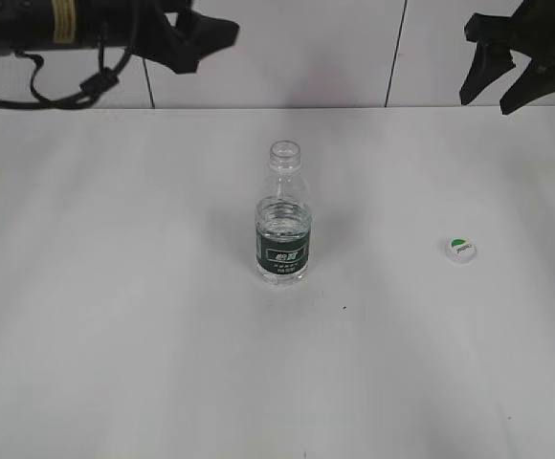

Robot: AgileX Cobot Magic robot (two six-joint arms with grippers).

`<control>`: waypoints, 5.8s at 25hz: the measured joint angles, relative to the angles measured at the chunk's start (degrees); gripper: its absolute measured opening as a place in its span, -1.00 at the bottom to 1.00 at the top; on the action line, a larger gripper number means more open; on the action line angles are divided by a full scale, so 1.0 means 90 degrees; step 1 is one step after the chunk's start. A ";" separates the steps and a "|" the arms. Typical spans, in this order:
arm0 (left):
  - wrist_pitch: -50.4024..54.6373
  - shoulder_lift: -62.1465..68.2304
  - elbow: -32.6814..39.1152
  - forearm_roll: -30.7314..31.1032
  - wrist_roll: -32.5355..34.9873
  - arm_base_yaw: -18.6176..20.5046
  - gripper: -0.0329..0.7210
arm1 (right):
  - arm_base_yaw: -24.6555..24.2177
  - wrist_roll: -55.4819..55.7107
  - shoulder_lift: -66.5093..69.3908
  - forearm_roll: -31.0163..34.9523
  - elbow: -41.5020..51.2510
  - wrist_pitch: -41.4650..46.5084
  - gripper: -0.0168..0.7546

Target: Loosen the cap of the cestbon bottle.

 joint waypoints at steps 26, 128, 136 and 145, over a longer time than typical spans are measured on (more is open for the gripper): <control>1.0508 -0.0598 -0.0534 -0.7620 0.3536 0.0004 0.33 | 0.0000 -0.0039 -0.0221 -0.0869 0.0063 0.0003 0.20; 1.0432 -1.1550 0.4645 -0.8070 0.5478 0.0972 0.07 | 0.0006 -0.0780 -1.3667 -0.1646 0.9159 -0.0735 0.20; 1.0432 -1.1550 0.4645 -0.8087 0.5533 0.1531 0.07 | 0.0006 -0.0780 -1.3667 -0.1646 0.9159 -0.0735 0.20; 1.0432 -1.1550 0.4645 -0.8087 0.5533 0.1544 0.07 | 0.0006 -0.0774 -1.3667 -0.1646 0.9159 -0.0736 0.20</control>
